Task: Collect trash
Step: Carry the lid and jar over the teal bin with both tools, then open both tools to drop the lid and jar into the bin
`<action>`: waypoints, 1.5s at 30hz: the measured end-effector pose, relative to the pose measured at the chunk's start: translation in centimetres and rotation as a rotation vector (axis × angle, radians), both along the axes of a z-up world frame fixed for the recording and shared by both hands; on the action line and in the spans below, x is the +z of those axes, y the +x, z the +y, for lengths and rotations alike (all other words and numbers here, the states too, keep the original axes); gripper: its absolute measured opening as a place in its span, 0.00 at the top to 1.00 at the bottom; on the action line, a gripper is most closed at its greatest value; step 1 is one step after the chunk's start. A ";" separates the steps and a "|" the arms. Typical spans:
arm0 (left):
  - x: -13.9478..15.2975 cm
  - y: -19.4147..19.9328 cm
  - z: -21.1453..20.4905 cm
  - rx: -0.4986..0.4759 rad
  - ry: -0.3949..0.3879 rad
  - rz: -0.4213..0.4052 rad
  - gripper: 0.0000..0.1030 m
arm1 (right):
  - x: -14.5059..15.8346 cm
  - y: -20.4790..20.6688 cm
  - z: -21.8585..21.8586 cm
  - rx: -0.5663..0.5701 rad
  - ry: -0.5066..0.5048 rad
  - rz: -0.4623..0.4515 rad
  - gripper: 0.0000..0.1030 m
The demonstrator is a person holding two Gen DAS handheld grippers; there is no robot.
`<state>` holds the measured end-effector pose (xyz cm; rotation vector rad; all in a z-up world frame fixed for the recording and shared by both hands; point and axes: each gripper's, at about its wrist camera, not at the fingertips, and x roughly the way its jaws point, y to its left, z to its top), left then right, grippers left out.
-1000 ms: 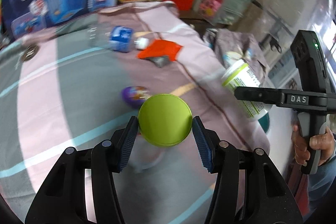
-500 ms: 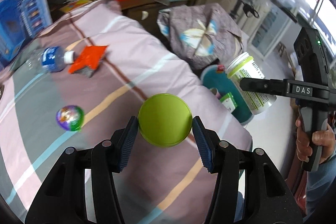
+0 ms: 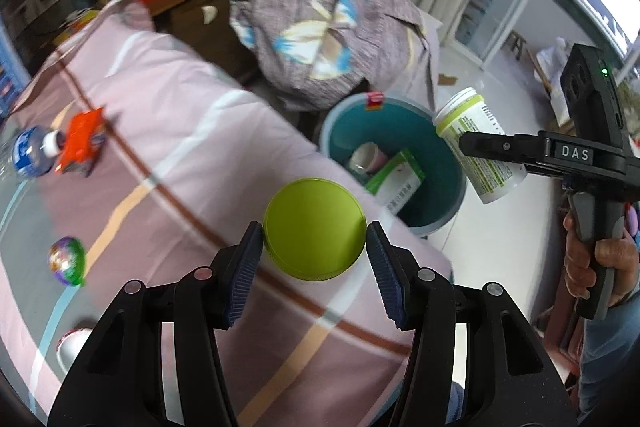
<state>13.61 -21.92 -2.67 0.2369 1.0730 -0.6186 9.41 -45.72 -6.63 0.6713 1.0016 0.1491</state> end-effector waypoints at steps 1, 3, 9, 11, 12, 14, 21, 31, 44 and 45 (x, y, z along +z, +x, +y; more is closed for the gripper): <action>-0.2 0.1 -0.6 -0.009 0.001 0.004 0.47 | -0.3 -0.2 -0.7 -0.013 -0.002 0.007 0.51; -0.6 0.2 -1.9 -0.026 0.002 0.016 0.47 | -0.8 -0.4 -1.7 -0.030 0.001 0.015 0.51; -3.1 1.0 -7.2 -0.097 0.011 0.083 0.47 | -2.6 -0.6 -3.8 -0.070 0.017 0.048 0.51; -3.7 1.0 -8.7 -0.121 0.017 0.092 0.47 | -3.3 -0.6 -4.5 -0.083 0.019 0.062 0.51; -4.1 1.0 -9.6 -0.133 0.021 0.098 0.47 | -3.6 -0.7 -4.7 -0.087 0.019 0.068 0.51; -4.8 1.1 -10.6 -0.145 0.025 0.115 0.46 | -4.1 -0.5 -5.3 -0.098 0.020 0.081 0.51; -7.0 1.6 -12.3 -0.143 0.039 0.176 0.39 | -5.4 0.1 -5.9 -0.109 0.018 0.114 0.51; -6.1 2.5 -9.3 -0.068 0.003 0.175 0.19 | -6.5 1.2 -5.2 -0.098 0.004 0.137 0.50; -5.2 2.0 -6.2 -0.013 -0.038 0.182 0.11 | -6.8 0.9 -4.8 -0.129 -0.017 0.179 0.27; -5.2 1.9 -6.0 -0.009 -0.038 0.185 0.11 | -6.9 0.8 -4.8 -0.133 -0.014 0.184 0.27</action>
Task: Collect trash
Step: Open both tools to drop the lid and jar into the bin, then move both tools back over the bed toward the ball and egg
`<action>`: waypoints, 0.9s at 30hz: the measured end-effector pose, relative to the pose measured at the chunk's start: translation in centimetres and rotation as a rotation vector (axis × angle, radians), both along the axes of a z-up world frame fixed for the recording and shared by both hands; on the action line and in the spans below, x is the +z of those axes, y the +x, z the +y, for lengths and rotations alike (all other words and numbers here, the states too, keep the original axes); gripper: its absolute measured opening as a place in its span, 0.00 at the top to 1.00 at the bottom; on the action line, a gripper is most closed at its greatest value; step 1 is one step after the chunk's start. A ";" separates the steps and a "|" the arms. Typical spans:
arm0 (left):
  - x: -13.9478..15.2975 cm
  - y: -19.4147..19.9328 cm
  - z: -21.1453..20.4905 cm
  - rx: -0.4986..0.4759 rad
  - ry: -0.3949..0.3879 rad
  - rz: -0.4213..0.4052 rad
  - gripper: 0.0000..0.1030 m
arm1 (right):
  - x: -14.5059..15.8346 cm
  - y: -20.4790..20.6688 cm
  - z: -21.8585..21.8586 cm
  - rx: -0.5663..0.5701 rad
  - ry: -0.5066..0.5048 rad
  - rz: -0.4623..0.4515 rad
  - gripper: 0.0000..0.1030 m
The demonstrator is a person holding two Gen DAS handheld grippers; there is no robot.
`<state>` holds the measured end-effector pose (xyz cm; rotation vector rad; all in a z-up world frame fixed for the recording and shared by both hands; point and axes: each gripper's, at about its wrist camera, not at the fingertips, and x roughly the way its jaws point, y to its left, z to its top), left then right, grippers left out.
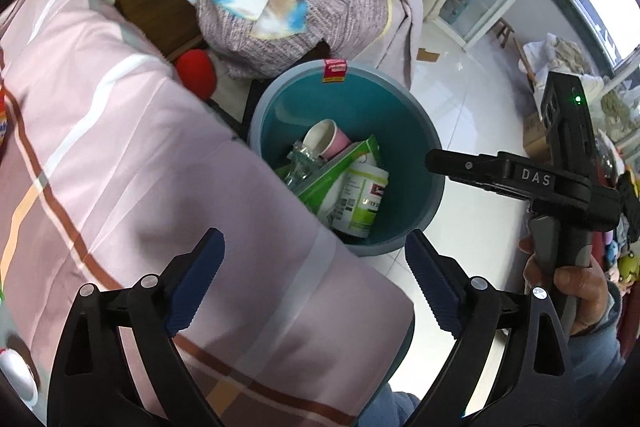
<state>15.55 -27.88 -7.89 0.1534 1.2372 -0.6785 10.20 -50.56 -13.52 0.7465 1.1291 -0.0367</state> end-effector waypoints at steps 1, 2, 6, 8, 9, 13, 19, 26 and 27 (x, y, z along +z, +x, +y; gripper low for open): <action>0.0 -0.1 0.3 0.004 0.000 0.003 0.11 | 0.0 -0.1 0.0 -0.006 0.002 0.006 0.27; 0.0 -0.2 0.5 0.008 -0.001 0.005 0.11 | 0.0 -0.2 0.1 -0.010 0.003 0.009 0.27; 0.4 -0.6 1.5 0.020 -0.012 0.003 0.10 | 0.1 -0.5 0.6 -0.017 0.011 0.026 0.25; 0.5 -0.7 1.9 0.025 -0.017 0.001 0.10 | 0.3 -0.6 1.1 -0.014 0.006 0.028 0.25; 0.6 -0.9 2.2 0.029 -0.021 -0.001 0.10 | 0.5 -0.6 1.3 -0.012 0.004 0.028 0.25; 1.0 -1.1 3.3 0.043 -0.033 -0.007 0.09 | 1.2 -0.8 2.1 -0.004 -0.003 0.023 0.25; 1.6 -1.6 5.3 0.073 -0.060 -0.014 0.09 | 2.4 -0.9 3.5 0.009 -0.025 0.018 0.23; 2.4 -2.4 8.2 0.107 -0.085 -0.032 0.09 | 3.5 -0.9 6.4 0.045 -0.047 0.027 0.22; 2.6 -2.5 8.9 0.115 -0.088 -0.038 0.09 | 3.6 -0.9 6.9 0.051 -0.049 0.031 0.22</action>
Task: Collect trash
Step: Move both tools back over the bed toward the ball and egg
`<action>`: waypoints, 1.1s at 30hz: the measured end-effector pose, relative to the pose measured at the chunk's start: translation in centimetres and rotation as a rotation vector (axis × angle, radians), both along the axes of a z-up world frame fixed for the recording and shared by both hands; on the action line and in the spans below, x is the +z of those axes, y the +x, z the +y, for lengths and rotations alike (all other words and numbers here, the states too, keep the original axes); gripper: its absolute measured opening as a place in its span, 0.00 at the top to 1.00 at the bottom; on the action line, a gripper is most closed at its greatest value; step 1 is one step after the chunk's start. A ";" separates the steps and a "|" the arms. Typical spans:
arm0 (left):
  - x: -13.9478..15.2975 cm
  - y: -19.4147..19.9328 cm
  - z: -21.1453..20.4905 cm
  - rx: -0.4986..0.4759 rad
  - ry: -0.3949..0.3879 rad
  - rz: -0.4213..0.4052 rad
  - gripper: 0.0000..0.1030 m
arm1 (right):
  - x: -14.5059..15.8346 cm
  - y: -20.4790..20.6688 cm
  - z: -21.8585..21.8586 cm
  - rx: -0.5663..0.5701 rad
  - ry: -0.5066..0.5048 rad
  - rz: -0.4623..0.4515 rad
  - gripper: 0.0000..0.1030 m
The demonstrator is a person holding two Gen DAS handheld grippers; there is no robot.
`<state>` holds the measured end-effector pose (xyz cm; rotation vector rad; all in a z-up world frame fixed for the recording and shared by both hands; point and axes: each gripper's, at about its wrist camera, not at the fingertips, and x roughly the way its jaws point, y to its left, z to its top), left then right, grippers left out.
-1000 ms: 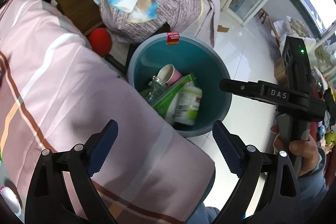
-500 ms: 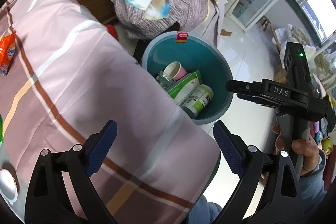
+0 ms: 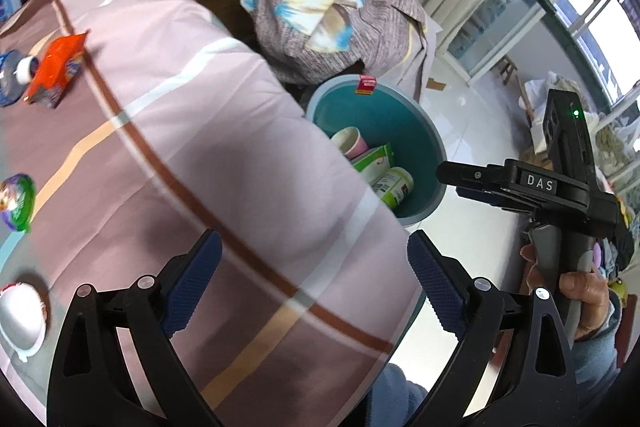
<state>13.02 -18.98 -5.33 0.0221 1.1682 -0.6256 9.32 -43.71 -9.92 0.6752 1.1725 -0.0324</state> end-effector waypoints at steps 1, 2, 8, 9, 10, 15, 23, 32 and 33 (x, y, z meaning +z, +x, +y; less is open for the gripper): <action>0.1 -0.1 0.5 0.007 -0.001 -0.004 0.09 | 0.1 0.1 0.6 0.009 -0.002 0.004 0.22; 0.1 -0.2 1.2 0.017 -0.003 -0.006 0.08 | 0.2 0.2 1.1 0.018 -0.006 0.007 0.22; 0.2 -0.5 6.0 0.096 -0.022 -0.013 0.08 | 1.0 1.2 5.5 0.109 -0.046 0.026 0.22; 0.3 -0.5 6.9 0.113 -0.026 -0.013 0.08 | 1.1 1.5 6.4 0.127 -0.051 0.028 0.22; 0.4 -0.5 7.9 0.131 -0.030 -0.015 0.08 | 1.2 1.7 7.1 0.140 -0.055 0.028 0.22; 0.9 -1.1 13.0 0.205 -0.019 -0.031 0.08 | 1.5 2.9 12.0 0.230 -0.077 0.040 0.22; 1.2 -1.8 21.4 0.342 0.029 -0.071 0.08 | 1.4 4.7 19.9 0.374 -0.079 0.059 0.22; -0.8 -1.7 27.1 0.453 0.044 -0.062 0.08 | 0.8 5.6 25.6 0.478 -0.084 0.090 0.22; -0.9 -1.7 27.1 0.452 0.048 -0.062 0.09 | 0.7 5.7 25.9 0.482 -0.084 0.093 0.22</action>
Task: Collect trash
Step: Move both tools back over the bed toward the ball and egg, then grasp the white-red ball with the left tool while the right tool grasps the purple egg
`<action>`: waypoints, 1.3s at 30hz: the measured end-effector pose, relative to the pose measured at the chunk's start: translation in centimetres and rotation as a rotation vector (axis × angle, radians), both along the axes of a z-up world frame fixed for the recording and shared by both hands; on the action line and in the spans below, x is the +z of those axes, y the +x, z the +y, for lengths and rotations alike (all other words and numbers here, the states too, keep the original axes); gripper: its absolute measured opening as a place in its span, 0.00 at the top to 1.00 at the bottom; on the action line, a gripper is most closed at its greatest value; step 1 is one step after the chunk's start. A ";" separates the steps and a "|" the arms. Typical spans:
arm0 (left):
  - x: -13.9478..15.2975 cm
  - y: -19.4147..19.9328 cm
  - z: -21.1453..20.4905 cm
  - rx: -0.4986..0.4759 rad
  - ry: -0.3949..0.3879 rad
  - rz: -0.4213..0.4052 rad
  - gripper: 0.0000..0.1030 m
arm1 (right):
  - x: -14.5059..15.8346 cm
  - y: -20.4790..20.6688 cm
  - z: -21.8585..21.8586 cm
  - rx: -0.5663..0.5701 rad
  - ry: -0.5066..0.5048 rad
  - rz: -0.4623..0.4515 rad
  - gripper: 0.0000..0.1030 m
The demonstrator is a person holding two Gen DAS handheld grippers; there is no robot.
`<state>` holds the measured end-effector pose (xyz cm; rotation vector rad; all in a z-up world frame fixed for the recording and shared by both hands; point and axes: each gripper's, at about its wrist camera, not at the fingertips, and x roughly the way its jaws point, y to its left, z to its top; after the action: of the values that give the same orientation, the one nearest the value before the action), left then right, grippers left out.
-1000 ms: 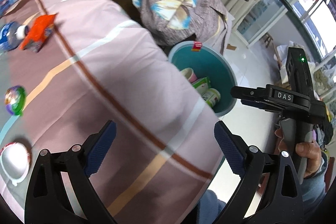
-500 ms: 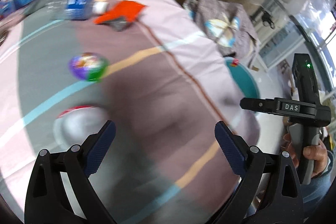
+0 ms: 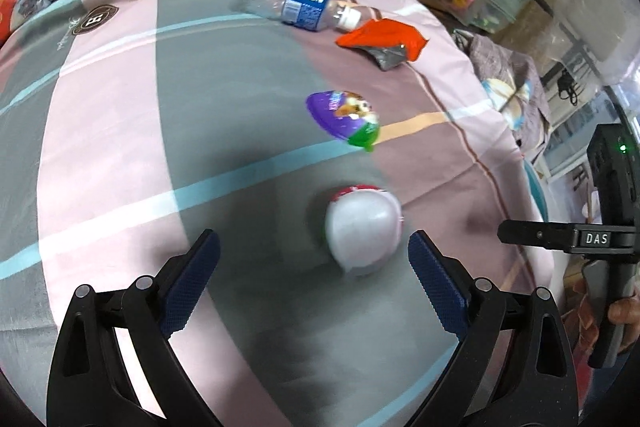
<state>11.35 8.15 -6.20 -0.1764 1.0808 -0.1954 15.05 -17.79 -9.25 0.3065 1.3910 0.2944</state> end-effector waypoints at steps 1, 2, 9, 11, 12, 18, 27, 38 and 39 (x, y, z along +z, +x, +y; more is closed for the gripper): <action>-0.2 0.0 0.1 -0.004 0.008 0.002 0.10 | -0.1 0.1 0.4 0.004 0.000 0.004 0.22; -0.4 0.1 0.1 -0.008 0.014 0.006 0.13 | -0.1 0.2 0.6 0.009 0.000 0.007 0.22; -1.5 1.1 -1.3 -0.073 0.051 0.022 0.30 | 0.1 0.9 1.6 0.028 -0.005 -0.005 0.22; -1.9 1.4 -1.8 -0.089 0.048 0.030 0.38 | 0.4 1.1 2.2 0.046 -0.026 -0.031 0.22; -2.1 1.5 -2.0 -0.095 0.048 0.033 0.41 | 0.5 1.2 2.4 0.052 -0.031 -0.034 0.22; -2.6 1.6 -2.5 -0.121 0.029 0.023 0.92 | 0.7 2.3 4.0 0.082 -0.056 -0.049 0.22; -1.9 3.1 2.8 0.025 0.003 -0.003 0.93 | 1.9 5.1 9.4 0.210 -0.161 -0.134 0.22; -1.5 3.9 8.5 0.137 -0.046 -0.010 0.93 | 1.1 9.5 16.5 0.340 -0.262 -0.211 0.22; -1.5 4.0 8.7 0.138 -0.050 -0.009 0.93 | 0.8 9.8 17.0 0.354 -0.274 -0.216 0.22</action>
<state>15.30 16.85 -7.71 -0.2938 1.0513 -0.0991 24.82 -0.82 -8.40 -0.1960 1.2486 0.4095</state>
